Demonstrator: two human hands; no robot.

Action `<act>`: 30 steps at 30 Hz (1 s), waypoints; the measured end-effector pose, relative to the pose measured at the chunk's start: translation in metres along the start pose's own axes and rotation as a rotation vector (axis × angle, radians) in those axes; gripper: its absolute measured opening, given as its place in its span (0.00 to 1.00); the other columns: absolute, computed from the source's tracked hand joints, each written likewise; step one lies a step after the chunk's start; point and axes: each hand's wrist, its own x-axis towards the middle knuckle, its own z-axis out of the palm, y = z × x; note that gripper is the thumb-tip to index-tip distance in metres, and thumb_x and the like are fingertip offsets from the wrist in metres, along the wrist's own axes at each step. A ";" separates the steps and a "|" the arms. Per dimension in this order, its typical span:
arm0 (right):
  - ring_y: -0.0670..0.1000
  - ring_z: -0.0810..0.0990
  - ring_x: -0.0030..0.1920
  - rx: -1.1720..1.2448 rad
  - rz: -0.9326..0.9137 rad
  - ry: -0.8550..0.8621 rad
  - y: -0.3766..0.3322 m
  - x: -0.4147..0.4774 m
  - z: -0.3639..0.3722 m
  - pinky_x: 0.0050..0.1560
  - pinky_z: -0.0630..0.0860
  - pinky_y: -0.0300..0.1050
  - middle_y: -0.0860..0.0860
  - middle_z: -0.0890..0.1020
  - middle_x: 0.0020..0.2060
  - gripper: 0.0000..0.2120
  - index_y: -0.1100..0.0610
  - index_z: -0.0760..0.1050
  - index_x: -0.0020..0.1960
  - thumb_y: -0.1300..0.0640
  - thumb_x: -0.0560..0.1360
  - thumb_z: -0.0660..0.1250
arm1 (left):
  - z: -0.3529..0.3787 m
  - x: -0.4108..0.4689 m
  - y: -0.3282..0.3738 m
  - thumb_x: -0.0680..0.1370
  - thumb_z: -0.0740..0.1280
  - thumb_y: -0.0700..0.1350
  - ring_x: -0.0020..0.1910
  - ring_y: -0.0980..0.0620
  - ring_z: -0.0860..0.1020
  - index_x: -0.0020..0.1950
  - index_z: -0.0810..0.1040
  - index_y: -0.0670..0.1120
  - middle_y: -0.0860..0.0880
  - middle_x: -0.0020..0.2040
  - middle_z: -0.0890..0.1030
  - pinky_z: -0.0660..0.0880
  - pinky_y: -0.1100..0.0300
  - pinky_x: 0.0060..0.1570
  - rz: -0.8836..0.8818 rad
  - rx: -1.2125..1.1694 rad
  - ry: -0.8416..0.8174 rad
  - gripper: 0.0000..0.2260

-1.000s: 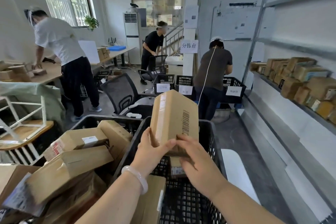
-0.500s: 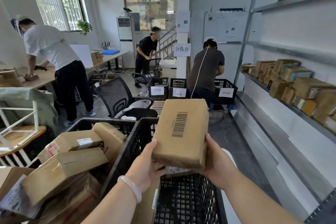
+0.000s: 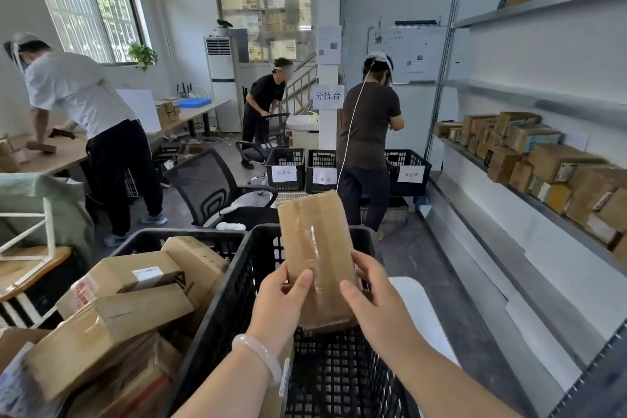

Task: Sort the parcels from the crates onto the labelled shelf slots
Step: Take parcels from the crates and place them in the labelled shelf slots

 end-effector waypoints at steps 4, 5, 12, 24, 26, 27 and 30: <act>0.31 0.56 0.70 -0.289 -0.119 -0.010 -0.003 -0.004 0.007 0.67 0.59 0.36 0.28 0.61 0.69 0.26 0.29 0.56 0.70 0.38 0.74 0.58 | -0.006 0.003 -0.005 0.78 0.69 0.52 0.54 0.56 0.80 0.68 0.65 0.63 0.55 0.58 0.80 0.78 0.65 0.41 -0.037 -0.125 0.074 0.22; 0.32 0.53 0.71 -0.360 -0.161 -0.006 -0.004 -0.004 0.008 0.69 0.55 0.37 0.27 0.58 0.70 0.26 0.29 0.55 0.71 0.37 0.74 0.56 | -0.007 0.004 -0.005 0.74 0.71 0.57 0.56 0.56 0.80 0.72 0.62 0.62 0.55 0.60 0.79 0.78 0.65 0.43 -0.047 -0.157 0.041 0.30; 0.33 0.46 0.73 -0.604 -0.313 -0.038 0.000 0.001 0.013 0.70 0.46 0.39 0.24 0.52 0.70 0.22 0.25 0.53 0.69 0.37 0.76 0.52 | -0.012 0.010 -0.007 0.50 0.79 0.69 0.66 0.49 0.75 0.77 0.49 0.69 0.53 0.71 0.73 0.74 0.44 0.65 -0.070 -0.204 -0.112 0.61; 0.29 0.65 0.64 -0.035 0.007 0.126 0.012 0.001 -0.015 0.66 0.71 0.42 0.21 0.63 0.62 0.38 0.22 0.49 0.68 0.50 0.75 0.70 | -0.015 0.019 -0.013 0.61 0.81 0.58 0.60 0.51 0.81 0.72 0.56 0.74 0.56 0.64 0.80 0.79 0.47 0.57 -0.051 -0.331 -0.353 0.47; 0.27 0.65 0.63 -0.035 -0.001 0.169 0.013 -0.003 -0.017 0.62 0.71 0.35 0.19 0.63 0.61 0.38 0.21 0.49 0.67 0.50 0.75 0.70 | -0.009 0.021 -0.012 0.67 0.78 0.54 0.58 0.53 0.81 0.72 0.58 0.72 0.58 0.61 0.81 0.81 0.54 0.52 -0.030 -0.338 -0.368 0.41; 0.27 0.64 0.63 -0.037 -0.004 0.200 0.013 -0.005 -0.018 0.61 0.71 0.33 0.19 0.63 0.61 0.39 0.21 0.48 0.67 0.50 0.75 0.70 | -0.005 0.022 -0.011 0.70 0.76 0.53 0.59 0.55 0.81 0.71 0.60 0.72 0.58 0.61 0.81 0.81 0.58 0.50 -0.004 -0.325 -0.371 0.37; 0.30 0.65 0.65 -0.043 0.007 0.322 0.010 -0.013 -0.026 0.62 0.70 0.36 0.24 0.63 0.65 0.40 0.24 0.49 0.70 0.49 0.73 0.71 | 0.009 0.024 -0.005 0.76 0.72 0.52 0.61 0.65 0.76 0.70 0.62 0.72 0.59 0.67 0.74 0.79 0.65 0.49 0.122 -0.207 -0.327 0.29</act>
